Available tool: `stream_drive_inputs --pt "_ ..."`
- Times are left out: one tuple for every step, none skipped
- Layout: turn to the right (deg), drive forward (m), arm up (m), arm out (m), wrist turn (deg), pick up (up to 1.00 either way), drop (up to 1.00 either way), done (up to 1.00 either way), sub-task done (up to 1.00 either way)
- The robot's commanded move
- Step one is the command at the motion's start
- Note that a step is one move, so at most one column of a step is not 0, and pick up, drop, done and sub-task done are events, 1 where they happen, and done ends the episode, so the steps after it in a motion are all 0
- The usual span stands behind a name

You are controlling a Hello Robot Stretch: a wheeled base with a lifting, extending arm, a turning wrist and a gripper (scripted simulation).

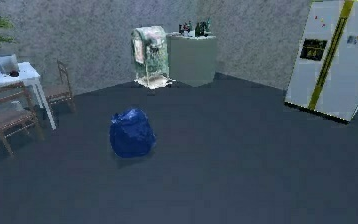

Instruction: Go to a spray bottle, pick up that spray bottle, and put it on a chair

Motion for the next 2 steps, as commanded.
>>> stream_drive_inputs --pt "-12.0 0.0 0.0 0.0 0.0 0.0 0.0 0.0 0.0" --pt "0.0 0.15 0.0 0.0 0.0 0.0 0.0 0.0 0.0"
